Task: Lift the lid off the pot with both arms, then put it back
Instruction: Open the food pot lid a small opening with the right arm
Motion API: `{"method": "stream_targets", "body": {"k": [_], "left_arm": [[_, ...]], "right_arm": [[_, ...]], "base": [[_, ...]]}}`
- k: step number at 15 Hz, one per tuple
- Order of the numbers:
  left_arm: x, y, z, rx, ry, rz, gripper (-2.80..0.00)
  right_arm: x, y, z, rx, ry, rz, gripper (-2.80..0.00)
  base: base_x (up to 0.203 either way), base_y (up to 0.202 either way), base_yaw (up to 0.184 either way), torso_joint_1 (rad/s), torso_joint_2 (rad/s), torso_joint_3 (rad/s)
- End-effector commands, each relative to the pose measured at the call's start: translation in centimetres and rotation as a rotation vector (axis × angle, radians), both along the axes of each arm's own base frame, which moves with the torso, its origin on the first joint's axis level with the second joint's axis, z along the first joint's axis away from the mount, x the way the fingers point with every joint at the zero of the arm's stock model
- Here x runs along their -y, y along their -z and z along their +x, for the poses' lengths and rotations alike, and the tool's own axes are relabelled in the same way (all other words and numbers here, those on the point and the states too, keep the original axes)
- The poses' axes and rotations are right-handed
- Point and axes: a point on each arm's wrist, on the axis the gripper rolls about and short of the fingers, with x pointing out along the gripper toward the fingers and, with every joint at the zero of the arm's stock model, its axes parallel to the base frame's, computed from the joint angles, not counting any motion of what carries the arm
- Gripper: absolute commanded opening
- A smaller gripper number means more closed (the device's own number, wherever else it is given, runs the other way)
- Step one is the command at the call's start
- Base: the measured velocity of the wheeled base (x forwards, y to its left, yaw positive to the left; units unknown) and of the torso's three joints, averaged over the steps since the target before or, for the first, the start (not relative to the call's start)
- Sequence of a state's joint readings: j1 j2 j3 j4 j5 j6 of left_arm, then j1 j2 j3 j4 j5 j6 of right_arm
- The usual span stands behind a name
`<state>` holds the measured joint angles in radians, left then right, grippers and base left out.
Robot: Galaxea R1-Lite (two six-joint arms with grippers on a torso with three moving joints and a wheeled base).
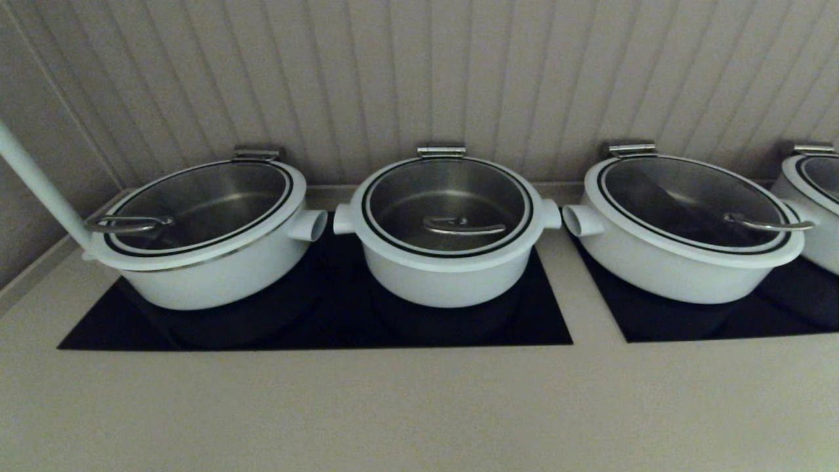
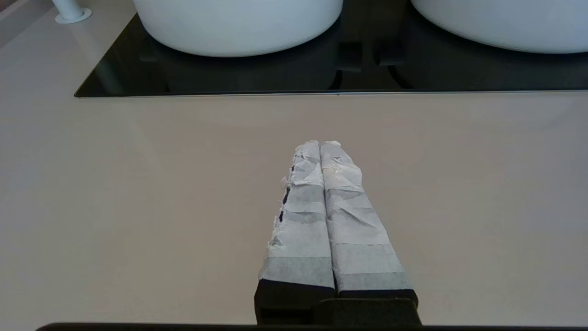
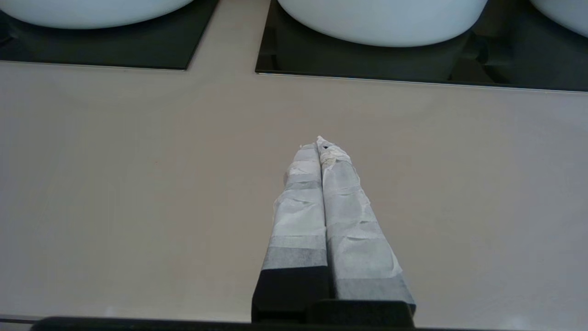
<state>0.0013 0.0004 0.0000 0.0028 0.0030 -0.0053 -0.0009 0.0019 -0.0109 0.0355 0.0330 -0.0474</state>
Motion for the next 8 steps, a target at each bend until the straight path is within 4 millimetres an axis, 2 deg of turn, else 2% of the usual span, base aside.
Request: {"method": "stream_targets", "body": {"k": [1, 8], "left_arm": [[0.0, 0.0, 0.01, -0.001, 0.0, -0.001, -2.8], [0.0, 0.0, 0.0, 0.001, 0.0, 0.0, -2.8]], "right_arm": [[0.0, 0.0, 0.0, 0.001, -0.001, 0.0, -2.8], [-0.01, 0.0, 0.01, 0.0, -0.007, -0.016, -2.8]], "base": [[0.0, 0.0, 0.0, 0.0, 0.0, 0.0], [0.0, 0.0, 0.0, 0.0, 0.0, 0.0]]}}
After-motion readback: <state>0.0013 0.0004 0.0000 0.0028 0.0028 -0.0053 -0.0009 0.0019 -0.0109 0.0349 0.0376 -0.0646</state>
